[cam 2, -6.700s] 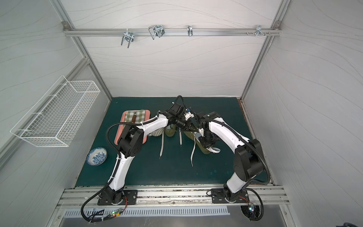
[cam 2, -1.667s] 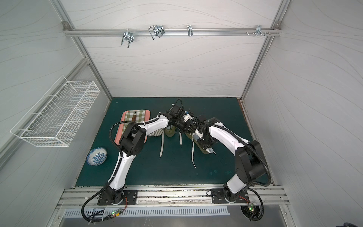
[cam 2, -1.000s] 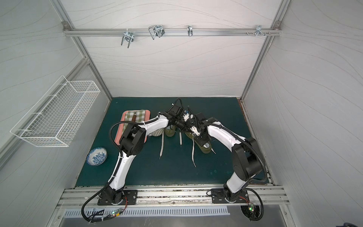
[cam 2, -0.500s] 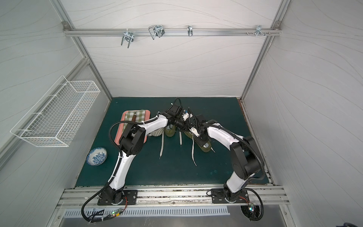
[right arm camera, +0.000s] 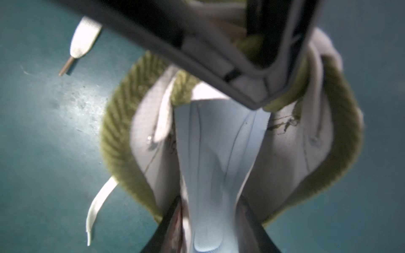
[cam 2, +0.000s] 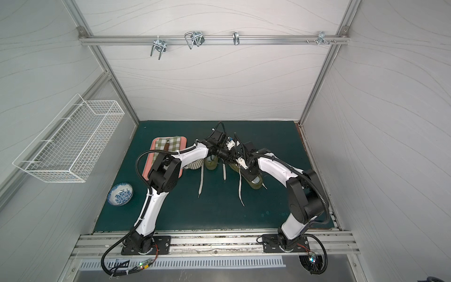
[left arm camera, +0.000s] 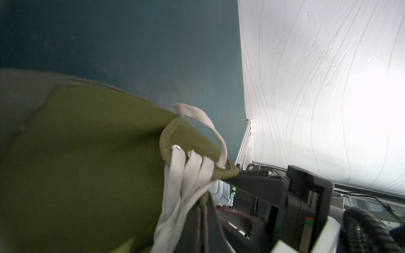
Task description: Insert the insole into the shoe
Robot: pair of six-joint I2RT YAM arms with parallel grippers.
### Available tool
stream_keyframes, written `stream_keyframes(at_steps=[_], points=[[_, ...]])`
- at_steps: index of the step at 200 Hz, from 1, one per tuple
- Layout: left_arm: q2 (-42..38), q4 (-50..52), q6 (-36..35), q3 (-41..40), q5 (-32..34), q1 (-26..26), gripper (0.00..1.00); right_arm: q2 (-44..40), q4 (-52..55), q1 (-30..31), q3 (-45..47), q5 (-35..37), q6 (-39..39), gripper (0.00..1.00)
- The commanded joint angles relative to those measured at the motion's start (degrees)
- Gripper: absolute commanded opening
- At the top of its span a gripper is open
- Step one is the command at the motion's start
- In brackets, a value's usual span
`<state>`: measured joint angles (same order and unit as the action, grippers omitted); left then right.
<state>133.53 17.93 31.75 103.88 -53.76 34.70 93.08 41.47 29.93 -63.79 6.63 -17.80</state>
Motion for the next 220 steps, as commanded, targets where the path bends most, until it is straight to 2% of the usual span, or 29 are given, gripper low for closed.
stream_keyframes(at_steps=[1,26,68,121,150,188,220], points=[[-0.40,-3.43,0.87,-0.09,-2.27,0.10,0.00,-3.02,1.19,0.98,0.66,-0.65,0.93,0.44],[-0.29,-3.59,1.25,-0.05,-1.83,0.08,0.00,-5.19,0.98,1.18,1.71,0.18,1.44,0.55],[-0.39,-3.44,1.25,0.00,-1.44,0.11,0.00,-7.60,2.03,1.18,1.82,0.70,1.98,0.68],[-1.08,-2.57,0.49,-0.25,-0.48,0.06,0.00,-11.07,1.86,1.18,2.46,0.84,5.09,0.80],[-1.65,-4.19,1.39,-1.10,-0.07,0.07,0.00,-13.18,4.18,0.92,0.95,2.09,7.85,0.81],[-1.71,-5.65,2.53,-1.55,-0.38,0.07,0.00,-14.58,7.81,0.68,-0.13,6.66,19.89,0.82],[-2.36,-6.14,2.44,-2.40,-0.07,0.03,0.00,-15.30,10.82,-0.32,0.33,5.22,28.41,0.79]])
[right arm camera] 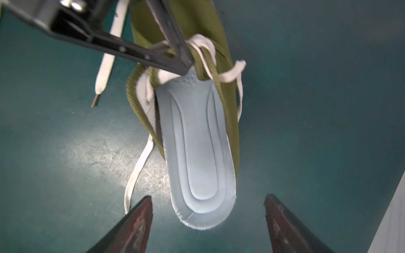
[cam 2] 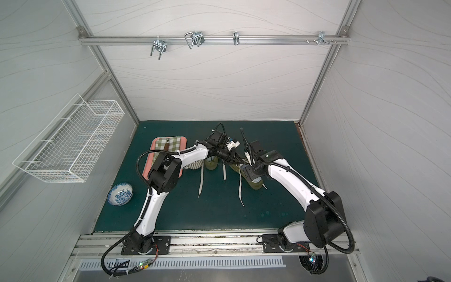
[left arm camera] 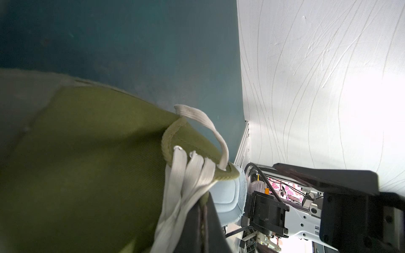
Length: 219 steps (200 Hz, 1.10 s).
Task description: Insert the insole into the shoe
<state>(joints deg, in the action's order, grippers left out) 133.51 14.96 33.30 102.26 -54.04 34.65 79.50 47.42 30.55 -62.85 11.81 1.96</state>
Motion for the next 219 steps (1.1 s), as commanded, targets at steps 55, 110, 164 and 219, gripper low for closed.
stream_keyframes(at_steps=[55,110,164,219], points=[[-2.65,-3.65,1.14,-1.42,0.43,0.17,0.00,-7.10,4.60,-8.61,3.52,-8.50,22.44,0.59],[-2.76,-3.60,1.25,-1.39,0.45,0.28,0.00,-11.63,-2.95,-10.82,10.91,-15.10,31.20,0.41],[-2.90,-3.62,1.24,-1.79,0.69,0.59,0.00,-12.80,-10.89,-13.71,17.23,-21.03,36.38,0.35],[-2.80,-3.55,1.24,-1.71,0.65,0.84,0.00,-12.53,-16.84,-15.51,20.80,-24.30,39.60,0.30]])
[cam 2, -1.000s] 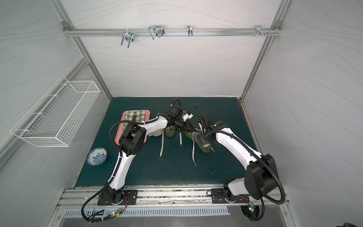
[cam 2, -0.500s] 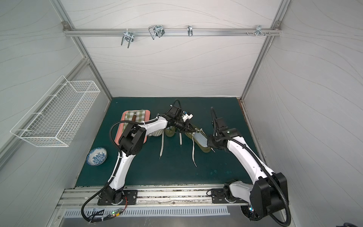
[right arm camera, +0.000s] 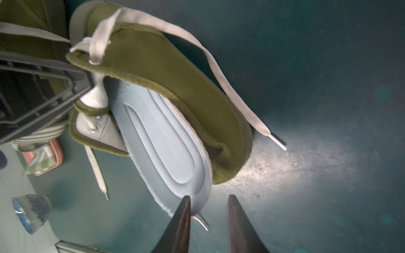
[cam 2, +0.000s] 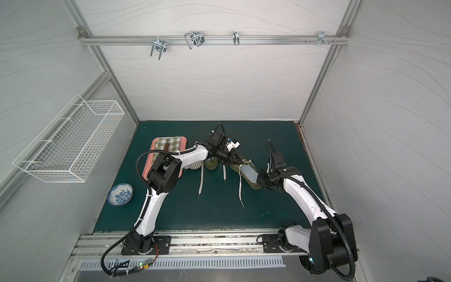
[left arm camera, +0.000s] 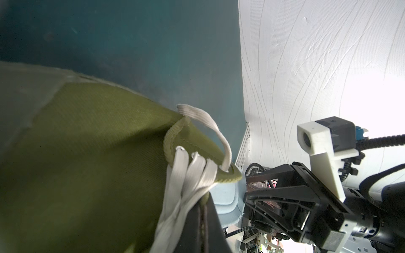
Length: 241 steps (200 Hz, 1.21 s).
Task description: Insert the insole into the shoe
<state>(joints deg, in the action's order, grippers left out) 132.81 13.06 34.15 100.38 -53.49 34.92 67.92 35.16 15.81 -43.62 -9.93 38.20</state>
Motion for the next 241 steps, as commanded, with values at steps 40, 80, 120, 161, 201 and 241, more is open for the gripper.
stream_keyframes(at_steps=[40,80,120,161,201,241], points=[[-2.11,-1.60,0.39,0.29,0.09,0.51,0.00,1.63,-8.24,-1.24,1.81,-4.65,4.68,0.22],[-1.56,-1.47,0.21,-0.15,0.38,0.59,0.00,4.27,-11.05,-1.24,1.00,-5.50,4.45,0.02],[-1.12,-1.28,0.30,0.52,0.10,0.62,0.00,7.71,-10.27,1.27,-2.42,-2.82,-1.72,0.00],[-0.88,-1.52,0.63,0.70,-0.14,0.77,0.00,12.44,-11.38,1.97,-4.10,-2.01,-2.87,0.00],[-0.56,-1.57,0.87,1.13,-0.27,0.71,0.00,16.72,-11.34,2.46,-5.74,3.39,-3.04,0.00],[-0.29,-2.05,1.18,1.11,-0.47,1.01,0.00,21.00,-11.21,3.34,-9.09,6.88,-1.03,0.00]])
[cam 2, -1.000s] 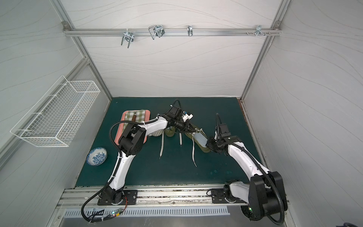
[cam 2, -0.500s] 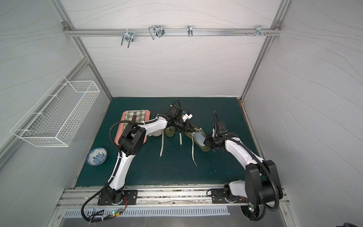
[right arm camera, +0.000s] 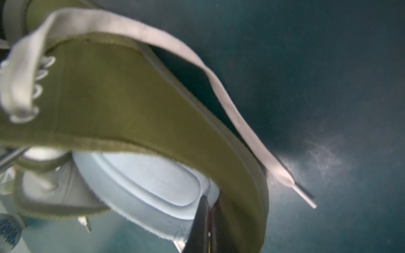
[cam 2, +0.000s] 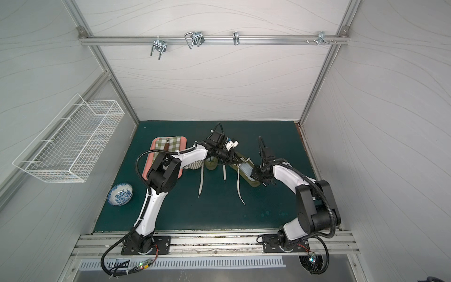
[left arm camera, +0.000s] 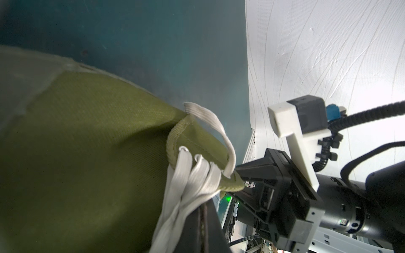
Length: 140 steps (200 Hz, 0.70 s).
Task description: Insert the insole into the shoe
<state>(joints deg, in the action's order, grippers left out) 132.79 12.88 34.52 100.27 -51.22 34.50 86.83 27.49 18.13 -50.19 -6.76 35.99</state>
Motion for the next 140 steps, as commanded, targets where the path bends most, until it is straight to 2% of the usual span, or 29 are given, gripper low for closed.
stream_keyframes(at_steps=[1,37,63,83,111,140], points=[[-0.26,-1.89,0.81,1.19,-2.74,1.43,0.00,2.11,-3.60,1.07,-2.52,3.74,1.32,0.00],[-0.65,-2.38,1.15,0.41,-2.84,1.51,0.00,2.18,-3.39,3.09,-3.59,8.95,5.08,0.00],[-1.18,-2.08,0.86,0.54,-2.68,1.42,0.00,4.11,0.62,4.32,-3.78,11.73,3.77,0.00],[-1.25,-1.25,0.33,0.99,-2.17,1.05,0.00,0.45,4.12,6.32,-2.61,17.58,2.83,0.00],[-0.99,-0.41,-0.07,1.78,-1.80,0.75,0.00,-4.79,8.65,6.39,-1.64,19.82,0.72,0.00],[-0.88,0.08,-0.21,2.09,-1.36,0.70,0.00,-10.02,12.36,7.01,-2.89,20.47,-1.18,0.26]])
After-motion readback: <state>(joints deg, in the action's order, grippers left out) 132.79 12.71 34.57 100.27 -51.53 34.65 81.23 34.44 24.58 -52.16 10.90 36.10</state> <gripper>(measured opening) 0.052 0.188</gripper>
